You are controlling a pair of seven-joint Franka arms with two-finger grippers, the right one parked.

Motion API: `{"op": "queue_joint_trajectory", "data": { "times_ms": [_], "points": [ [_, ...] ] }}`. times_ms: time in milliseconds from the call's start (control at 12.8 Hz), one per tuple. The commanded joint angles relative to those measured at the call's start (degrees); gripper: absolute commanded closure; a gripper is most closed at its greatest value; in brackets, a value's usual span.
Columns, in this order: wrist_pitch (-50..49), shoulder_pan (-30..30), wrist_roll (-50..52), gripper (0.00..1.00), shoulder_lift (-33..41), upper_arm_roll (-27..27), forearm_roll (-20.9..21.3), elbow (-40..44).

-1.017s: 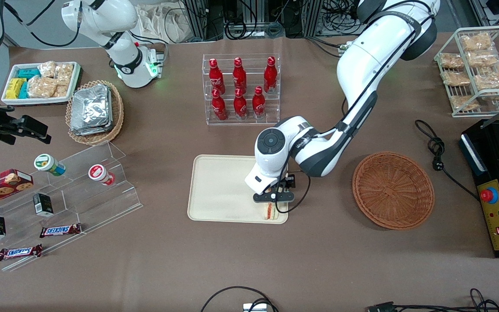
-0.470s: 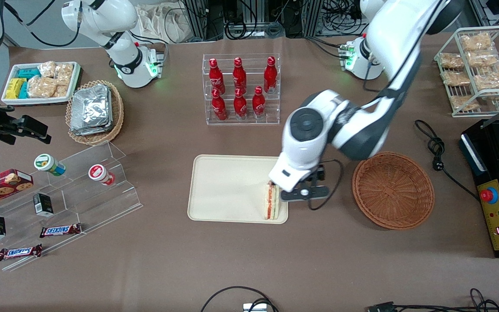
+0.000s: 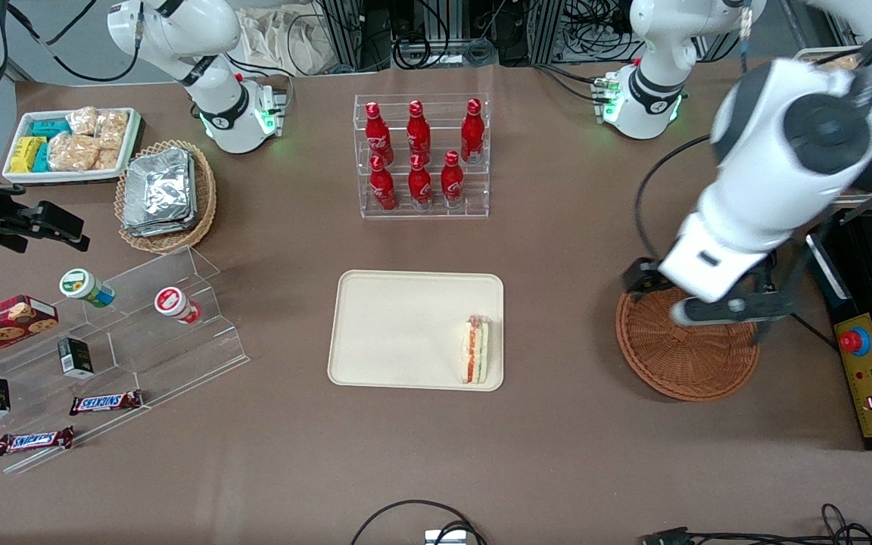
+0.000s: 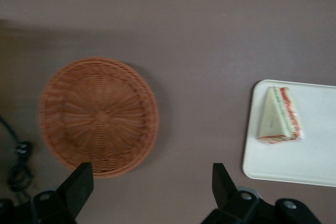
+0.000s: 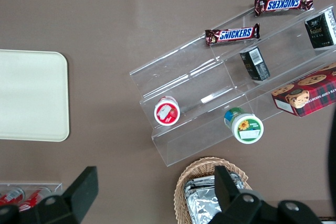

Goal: Place sandwich from basket to tray

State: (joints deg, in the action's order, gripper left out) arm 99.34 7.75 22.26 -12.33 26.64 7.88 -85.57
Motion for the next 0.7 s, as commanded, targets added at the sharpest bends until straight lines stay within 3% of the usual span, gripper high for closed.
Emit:
{"op": "queue_joint_trajectory", "data": {
  "times_ms": [0, 157, 235, 626],
  "points": [
    [-4.0, -0.4, -5.3, 0.0, 5.4, -4.4, -2.1, -3.0],
    [-10.6, -6.5, -13.6, 0.0, 8.1, -13.2, -5.3, -3.1],
    [-11.2, -7.1, -15.5, 0.0, 8.8, -14.8, -5.9, -3.3],
    [-11.4, -7.2, -15.5, 0.0, 8.6, -16.1, -8.1, -2.8]
  ]
}}
